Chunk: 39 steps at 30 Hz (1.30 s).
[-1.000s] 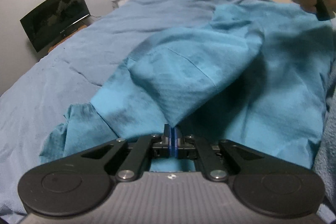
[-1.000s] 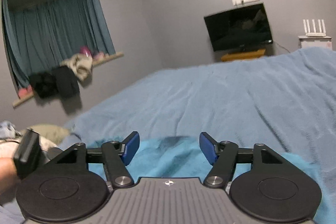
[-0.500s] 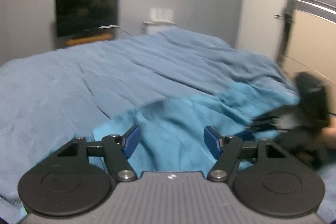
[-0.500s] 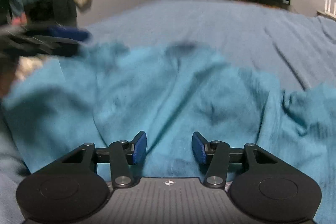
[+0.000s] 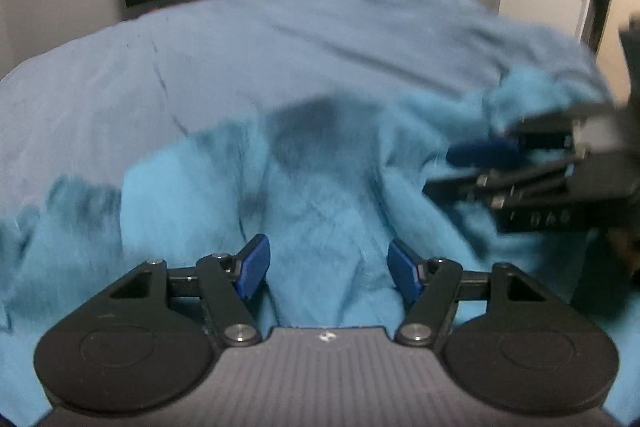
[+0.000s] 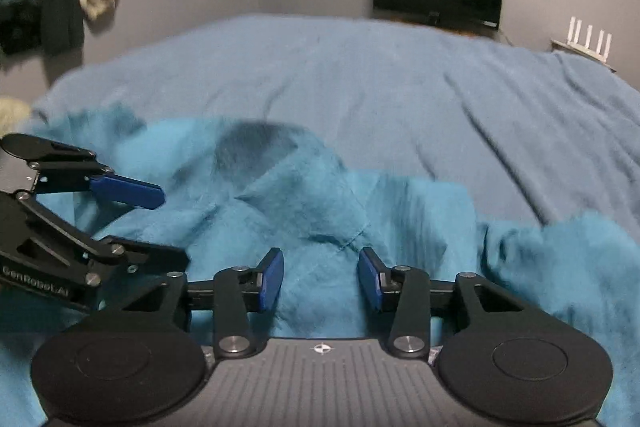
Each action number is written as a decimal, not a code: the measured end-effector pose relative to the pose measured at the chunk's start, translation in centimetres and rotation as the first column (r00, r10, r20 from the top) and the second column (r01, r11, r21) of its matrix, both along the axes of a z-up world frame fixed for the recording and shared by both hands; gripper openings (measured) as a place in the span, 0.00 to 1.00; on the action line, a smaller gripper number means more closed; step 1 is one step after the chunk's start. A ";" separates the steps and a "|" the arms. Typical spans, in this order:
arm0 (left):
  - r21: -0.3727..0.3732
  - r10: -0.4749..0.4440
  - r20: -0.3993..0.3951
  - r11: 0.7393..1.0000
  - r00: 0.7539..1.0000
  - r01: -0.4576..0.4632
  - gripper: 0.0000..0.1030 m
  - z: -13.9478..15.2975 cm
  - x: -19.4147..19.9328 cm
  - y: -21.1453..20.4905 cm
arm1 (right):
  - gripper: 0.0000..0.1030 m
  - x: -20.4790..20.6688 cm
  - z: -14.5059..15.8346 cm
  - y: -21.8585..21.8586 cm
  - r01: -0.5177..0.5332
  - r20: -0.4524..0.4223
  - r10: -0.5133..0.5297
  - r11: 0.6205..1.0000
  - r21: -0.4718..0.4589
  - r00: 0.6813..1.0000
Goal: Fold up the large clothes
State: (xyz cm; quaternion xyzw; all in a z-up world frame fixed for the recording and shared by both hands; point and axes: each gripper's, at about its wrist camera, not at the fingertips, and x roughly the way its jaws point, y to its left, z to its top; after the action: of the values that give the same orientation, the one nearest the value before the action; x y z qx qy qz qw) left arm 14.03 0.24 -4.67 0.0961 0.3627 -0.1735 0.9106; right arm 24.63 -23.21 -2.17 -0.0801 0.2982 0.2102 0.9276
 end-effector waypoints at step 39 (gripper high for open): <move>0.132 -0.047 -0.081 0.990 0.996 0.057 0.71 -2.1 -12.7 -5.8 | 0.78 -22.1 7.3 -13.4 0.373 -0.187 -0.325 0.855 0.362 0.927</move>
State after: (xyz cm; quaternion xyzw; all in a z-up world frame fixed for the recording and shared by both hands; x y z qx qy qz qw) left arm 1.38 -5.58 -6.79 0.1596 0.4060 -0.1761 0.8825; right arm 2.49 -36.61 5.12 0.1747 0.3146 0.0980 0.9278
